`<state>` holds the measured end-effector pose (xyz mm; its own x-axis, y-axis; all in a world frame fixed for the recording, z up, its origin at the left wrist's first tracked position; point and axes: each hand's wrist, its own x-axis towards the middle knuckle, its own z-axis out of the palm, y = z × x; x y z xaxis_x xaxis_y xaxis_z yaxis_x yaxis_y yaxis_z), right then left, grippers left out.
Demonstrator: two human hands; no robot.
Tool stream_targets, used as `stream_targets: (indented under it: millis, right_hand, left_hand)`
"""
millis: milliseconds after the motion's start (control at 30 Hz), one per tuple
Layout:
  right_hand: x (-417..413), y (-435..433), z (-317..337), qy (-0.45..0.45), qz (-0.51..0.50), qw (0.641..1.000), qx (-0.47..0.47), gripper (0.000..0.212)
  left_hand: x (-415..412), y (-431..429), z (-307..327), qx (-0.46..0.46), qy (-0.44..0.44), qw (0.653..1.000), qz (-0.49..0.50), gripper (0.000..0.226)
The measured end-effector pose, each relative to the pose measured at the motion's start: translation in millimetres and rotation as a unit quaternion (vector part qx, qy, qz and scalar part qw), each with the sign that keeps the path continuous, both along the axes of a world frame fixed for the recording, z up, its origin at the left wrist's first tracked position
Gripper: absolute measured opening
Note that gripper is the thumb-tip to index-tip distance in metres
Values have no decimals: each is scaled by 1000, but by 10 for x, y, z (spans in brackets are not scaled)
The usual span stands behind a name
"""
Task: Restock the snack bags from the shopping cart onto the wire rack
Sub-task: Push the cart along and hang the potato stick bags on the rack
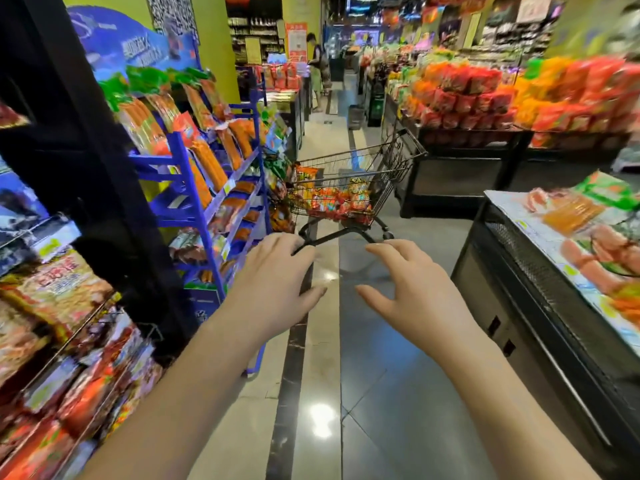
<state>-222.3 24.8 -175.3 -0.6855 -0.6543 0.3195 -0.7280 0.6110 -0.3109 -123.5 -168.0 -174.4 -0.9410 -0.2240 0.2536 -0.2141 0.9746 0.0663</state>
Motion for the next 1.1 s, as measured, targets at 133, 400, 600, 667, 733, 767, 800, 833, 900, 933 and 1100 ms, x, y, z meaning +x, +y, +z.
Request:
stream_targets:
  millis: [133,400,600,667,733,767,800,833,900,933,1100]
  right_hand:
    - [-510,-591,-15,-1,-12,1000,9,60]
    - [-1478,-1573,14,-2,-44,998,51,63]
    - [-2288,-2018,-138,-36,-42,997,48,63]
    - [-2650,-2140,-222,-39,-42,997,42,64]
    - [-3037,-2240,-307,-43,-42,997,38,65]
    - [-3244,-2286,-343,-44,-41,998,34,65]
    - [-3459,-2328,-378,-45,-39,998,28,65]
    - [-3676,-2366,-409,-46,-35,998,24,65]
    - [-4133,-2432,-455,-52,-31,998,18,63]
    - [-4355,-2460,-468,-54,-31,998,16,63]
    - [-5282,-2617,-502,-82,-25,996,12,61]
  left_hand:
    - [-565,-618,-12,11,8,1000,-23,57]
    - [-1580,-1655,73,12,1,999,-50,56]
    - [-2388,-2053,-23,26,-22,998,-62,56]
    - [-2721,-2170,-77,28,-26,997,-60,56]
    - [-3085,-2269,-141,26,-31,997,-59,56]
    - [-3293,-2315,-175,24,-37,997,-59,56]
    - [-3505,-2356,-206,21,-43,997,-56,57]
    - [-3724,-2392,-234,17,-50,997,-52,57]
    - [-4176,-2456,-278,10,-61,997,-45,57]
    - [-4392,-2486,-288,9,-66,997,-43,58]
    - [-5271,-2668,-318,32,-78,996,-31,57]
